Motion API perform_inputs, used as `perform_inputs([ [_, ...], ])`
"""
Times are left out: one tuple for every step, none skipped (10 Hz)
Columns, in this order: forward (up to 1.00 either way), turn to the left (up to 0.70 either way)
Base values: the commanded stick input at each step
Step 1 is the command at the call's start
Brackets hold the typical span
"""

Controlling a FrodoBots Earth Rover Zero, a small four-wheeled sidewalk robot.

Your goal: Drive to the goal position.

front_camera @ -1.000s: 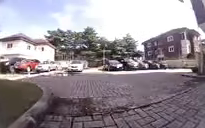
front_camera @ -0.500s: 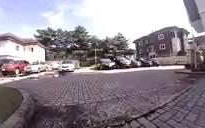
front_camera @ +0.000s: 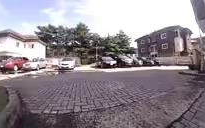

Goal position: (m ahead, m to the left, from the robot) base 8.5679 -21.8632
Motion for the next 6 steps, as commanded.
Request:
perform_inputs([
  [0.69,0.03],
  [0.69,0.03],
  [0.69,0.03],
  [0.69,0.03],
  [0.69,0.00],
  [0.69,-0.16],
])
